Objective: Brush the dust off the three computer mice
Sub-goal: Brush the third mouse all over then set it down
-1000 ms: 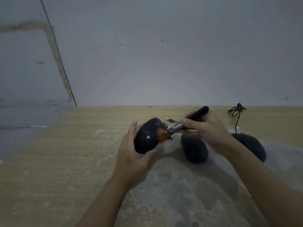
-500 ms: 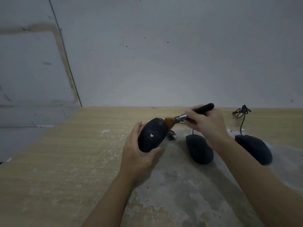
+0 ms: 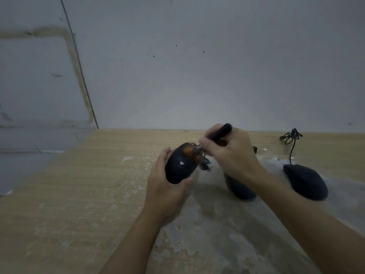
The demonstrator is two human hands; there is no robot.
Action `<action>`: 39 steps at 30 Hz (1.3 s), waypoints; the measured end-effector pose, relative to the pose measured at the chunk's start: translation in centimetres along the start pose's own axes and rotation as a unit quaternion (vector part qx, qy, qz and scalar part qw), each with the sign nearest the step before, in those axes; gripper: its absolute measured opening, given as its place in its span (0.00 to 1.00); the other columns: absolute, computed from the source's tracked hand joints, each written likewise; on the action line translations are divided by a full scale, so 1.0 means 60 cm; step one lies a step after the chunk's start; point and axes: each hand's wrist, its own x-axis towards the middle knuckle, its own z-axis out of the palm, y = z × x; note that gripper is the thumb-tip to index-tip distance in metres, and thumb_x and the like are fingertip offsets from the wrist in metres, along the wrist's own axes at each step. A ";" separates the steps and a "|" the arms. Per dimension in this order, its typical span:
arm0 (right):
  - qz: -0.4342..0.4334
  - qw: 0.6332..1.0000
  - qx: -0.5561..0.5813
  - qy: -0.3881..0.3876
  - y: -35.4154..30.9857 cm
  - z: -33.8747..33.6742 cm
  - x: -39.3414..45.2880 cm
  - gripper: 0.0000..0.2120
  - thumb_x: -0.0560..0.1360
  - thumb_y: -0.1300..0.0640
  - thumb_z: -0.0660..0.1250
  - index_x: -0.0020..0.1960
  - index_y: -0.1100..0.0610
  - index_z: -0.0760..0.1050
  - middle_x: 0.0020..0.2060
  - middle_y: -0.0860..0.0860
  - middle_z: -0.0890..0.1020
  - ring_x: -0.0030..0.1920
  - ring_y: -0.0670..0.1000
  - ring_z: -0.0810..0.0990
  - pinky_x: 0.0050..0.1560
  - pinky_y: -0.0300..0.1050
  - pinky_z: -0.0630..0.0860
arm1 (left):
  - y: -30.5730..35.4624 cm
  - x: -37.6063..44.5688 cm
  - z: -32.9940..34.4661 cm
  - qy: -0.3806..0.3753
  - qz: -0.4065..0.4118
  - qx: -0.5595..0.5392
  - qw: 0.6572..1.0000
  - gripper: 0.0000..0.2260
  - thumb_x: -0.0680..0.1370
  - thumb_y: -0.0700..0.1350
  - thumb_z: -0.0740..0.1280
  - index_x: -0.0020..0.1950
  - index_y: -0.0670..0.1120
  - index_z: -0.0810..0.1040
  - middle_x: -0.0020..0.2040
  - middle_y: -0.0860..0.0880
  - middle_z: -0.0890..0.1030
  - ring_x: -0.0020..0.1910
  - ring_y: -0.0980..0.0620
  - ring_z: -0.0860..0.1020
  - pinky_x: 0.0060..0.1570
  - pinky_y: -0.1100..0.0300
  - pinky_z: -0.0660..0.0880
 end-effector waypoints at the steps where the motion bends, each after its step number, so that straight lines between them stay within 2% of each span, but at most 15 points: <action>1: -0.020 0.999 0.004 -0.046 -0.005 0.003 -0.009 0.05 0.72 0.60 0.69 0.37 0.57 0.77 0.31 0.50 0.80 0.35 0.54 0.82 0.40 0.49 0.81 | 0.000 0.000 0.001 0.001 0.000 -0.006 1.000 0.36 0.64 0.46 0.75 0.69 0.50 0.64 0.62 0.52 0.73 0.59 0.55 0.76 0.56 0.59 0.77; 3: 0.000 0.996 0.047 -0.077 -0.009 0.000 -0.007 0.05 0.72 0.59 0.69 0.38 0.57 0.78 0.34 0.53 0.81 0.39 0.58 0.83 0.44 0.55 0.82 | 0.001 0.000 0.004 -0.004 0.008 0.005 1.000 0.35 0.65 0.45 0.76 0.68 0.51 0.64 0.62 0.52 0.73 0.60 0.55 0.75 0.57 0.60 0.76; 5: 0.022 0.999 0.036 0.002 0.001 -0.005 0.012 0.05 0.73 0.59 0.69 0.38 0.57 0.77 0.36 0.55 0.82 0.41 0.59 0.83 0.45 0.57 0.82 | 0.002 -0.002 0.005 -0.016 0.009 0.026 1.000 0.36 0.66 0.43 0.76 0.69 0.53 0.62 0.62 0.53 0.72 0.61 0.55 0.73 0.59 0.61 0.74; 7: 0.035 0.996 0.017 0.075 0.009 -0.006 0.022 0.06 0.73 0.60 0.68 0.37 0.56 0.76 0.36 0.54 0.82 0.42 0.56 0.84 0.44 0.52 0.83 | 0.002 -0.004 0.005 -0.021 0.011 0.030 0.999 0.37 0.66 0.43 0.76 0.70 0.54 0.61 0.62 0.54 0.71 0.61 0.55 0.73 0.60 0.59 0.73; 12: 0.109 0.977 0.169 -0.075 0.002 -0.011 0.010 0.04 0.73 0.65 0.66 0.39 0.61 0.75 0.38 0.57 0.80 0.42 0.54 0.83 0.39 0.41 0.82 | 0.002 -0.003 0.004 -0.003 0.017 0.036 0.999 0.35 0.63 0.48 0.75 0.66 0.60 0.63 0.59 0.57 0.73 0.60 0.54 0.73 0.61 0.55 0.73; 16: 0.139 0.974 0.158 0.079 0.020 -0.020 0.029 0.04 0.74 0.65 0.66 0.40 0.60 0.75 0.40 0.58 0.80 0.48 0.58 0.83 0.46 0.47 0.83 | 0.000 -0.003 0.005 -0.011 0.019 0.043 0.999 0.38 0.63 0.50 0.75 0.70 0.54 0.62 0.62 0.56 0.72 0.62 0.57 0.72 0.60 0.64 0.70; 18: 0.142 0.972 0.183 0.029 0.021 -0.019 0.025 0.03 0.73 0.65 0.66 0.41 0.61 0.75 0.39 0.57 0.80 0.46 0.56 0.83 0.44 0.45 0.83 | -0.001 -0.002 0.005 -0.013 0.024 0.039 0.999 0.38 0.64 0.47 0.76 0.70 0.53 0.62 0.63 0.55 0.72 0.62 0.56 0.72 0.61 0.61 0.71; 21: 0.133 0.963 0.179 -0.153 0.004 -0.017 0.008 0.01 0.73 0.65 0.66 0.42 0.63 0.75 0.40 0.58 0.81 0.42 0.53 0.83 0.42 0.46 0.83 | 0.002 -0.001 0.004 -0.006 0.035 0.032 0.999 0.36 0.64 0.45 0.76 0.67 0.57 0.62 0.59 0.59 0.72 0.61 0.56 0.73 0.60 0.61 0.72; 22: 0.136 0.962 0.176 -0.157 0.004 -0.016 0.010 0.01 0.73 0.66 0.66 0.42 0.63 0.75 0.40 0.58 0.81 0.41 0.52 0.83 0.41 0.45 0.83 | 0.002 -0.001 0.005 -0.006 0.034 0.033 0.999 0.36 0.64 0.46 0.76 0.67 0.57 0.62 0.59 0.59 0.72 0.61 0.56 0.73 0.60 0.61 0.72; 27: 0.147 0.969 0.181 0.078 0.015 -0.009 0.035 0.04 0.73 0.64 0.67 0.40 0.61 0.75 0.39 0.56 0.80 0.44 0.55 0.83 0.41 0.43 0.83 | 0.003 -0.003 0.004 -0.012 0.017 0.032 0.999 0.38 0.62 0.49 0.74 0.68 0.57 0.61 0.62 0.55 0.72 0.61 0.58 0.72 0.58 0.67 0.69; 28: 0.135 0.972 0.176 0.074 0.015 -0.003 0.032 0.04 0.73 0.64 0.67 0.39 0.60 0.75 0.38 0.56 0.80 0.43 0.54 0.83 0.41 0.42 0.82 | 0.002 -0.002 0.005 -0.012 0.023 0.041 0.999 0.38 0.62 0.49 0.74 0.68 0.56 0.61 0.62 0.55 0.72 0.62 0.58 0.71 0.59 0.67 0.69; 32: 0.072 0.985 0.124 -0.092 -0.002 0.012 0.011 0.06 0.72 0.63 0.68 0.37 0.56 0.76 0.38 0.54 0.81 0.45 0.54 0.83 0.45 0.46 0.82 | -0.001 0.000 0.005 -0.012 0.027 0.054 0.998 0.38 0.65 0.47 0.74 0.71 0.49 0.62 0.65 0.50 0.72 0.63 0.53 0.72 0.62 0.57 0.72; 36: 0.089 0.987 0.095 0.091 0.009 0.001 0.031 0.07 0.72 0.63 0.68 0.36 0.57 0.76 0.37 0.55 0.81 0.44 0.56 0.84 0.45 0.47 0.82 | -0.002 -0.005 0.003 -0.020 0.041 0.057 0.997 0.40 0.65 0.44 0.77 0.72 0.49 0.60 0.65 0.55 0.71 0.65 0.55 0.70 0.64 0.60 0.69; 37: 0.084 0.987 0.081 0.107 0.012 0.000 0.026 0.06 0.73 0.62 0.68 0.37 0.56 0.76 0.38 0.55 0.81 0.44 0.56 0.84 0.44 0.47 0.82 | -0.001 -0.006 0.003 -0.022 0.040 0.054 0.997 0.40 0.65 0.44 0.77 0.72 0.49 0.60 0.64 0.55 0.71 0.65 0.55 0.70 0.64 0.60 0.68; 39: 0.064 0.994 0.075 0.042 0.016 -0.005 0.005 0.06 0.72 0.63 0.68 0.38 0.57 0.77 0.38 0.58 0.81 0.42 0.58 0.83 0.45 0.50 0.82 | 0.000 -0.004 0.002 -0.017 0.024 0.041 0.999 0.40 0.65 0.44 0.77 0.72 0.49 0.60 0.63 0.55 0.72 0.63 0.56 0.71 0.62 0.60 0.70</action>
